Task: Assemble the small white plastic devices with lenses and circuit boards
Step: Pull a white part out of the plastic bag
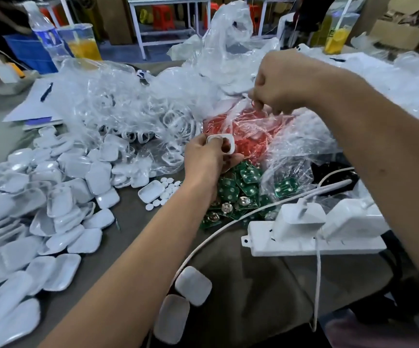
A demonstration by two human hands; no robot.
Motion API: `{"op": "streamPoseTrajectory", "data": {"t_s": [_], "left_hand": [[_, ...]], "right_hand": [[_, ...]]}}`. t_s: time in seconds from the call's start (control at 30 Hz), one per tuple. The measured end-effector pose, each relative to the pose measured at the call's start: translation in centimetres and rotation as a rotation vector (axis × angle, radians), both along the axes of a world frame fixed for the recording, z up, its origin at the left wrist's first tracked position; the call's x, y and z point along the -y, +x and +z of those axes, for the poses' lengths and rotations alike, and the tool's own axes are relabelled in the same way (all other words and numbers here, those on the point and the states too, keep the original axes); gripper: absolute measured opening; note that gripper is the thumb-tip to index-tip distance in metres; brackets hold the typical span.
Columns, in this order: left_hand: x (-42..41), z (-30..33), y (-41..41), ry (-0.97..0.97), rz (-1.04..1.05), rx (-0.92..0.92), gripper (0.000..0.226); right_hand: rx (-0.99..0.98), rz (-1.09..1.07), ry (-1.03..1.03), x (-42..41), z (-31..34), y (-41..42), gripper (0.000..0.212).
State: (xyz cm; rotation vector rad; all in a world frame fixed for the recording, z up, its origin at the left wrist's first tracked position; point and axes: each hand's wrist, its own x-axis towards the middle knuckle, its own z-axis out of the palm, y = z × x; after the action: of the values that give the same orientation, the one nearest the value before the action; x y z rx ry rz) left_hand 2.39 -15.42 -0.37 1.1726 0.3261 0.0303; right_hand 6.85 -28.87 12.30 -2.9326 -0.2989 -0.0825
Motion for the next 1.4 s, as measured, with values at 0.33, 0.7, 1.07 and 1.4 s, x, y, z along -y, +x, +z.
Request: {"op": "streamPoseTrajectory", "data": {"t_s": [0.33,0.7,1.07,1.4], "left_hand": [[-11.4,-1.6,-2.7,0.187,0.243,0.089,0.005],[-15.3,-2.4,-4.1,0.317,0.168,0.127,0.036],[-15.4,-2.1,-4.2,0.178,0.042,0.229,0.015],[-15.3,-1.8,-4.2,0.018,-0.004,0.211,0.018]], "right_hand": [[-0.197,0.132,1.311,-13.6,-9.7,-5.9,0.039],[0.006,0.247,1.184,-14.2,-16.7,-4.6,0.021],[-0.052,0.273,1.239,-14.6,-16.2,-5.1,0.021],[-0.366,0.163,1.610,-14.4,-15.5,-5.2,0.020]]}}
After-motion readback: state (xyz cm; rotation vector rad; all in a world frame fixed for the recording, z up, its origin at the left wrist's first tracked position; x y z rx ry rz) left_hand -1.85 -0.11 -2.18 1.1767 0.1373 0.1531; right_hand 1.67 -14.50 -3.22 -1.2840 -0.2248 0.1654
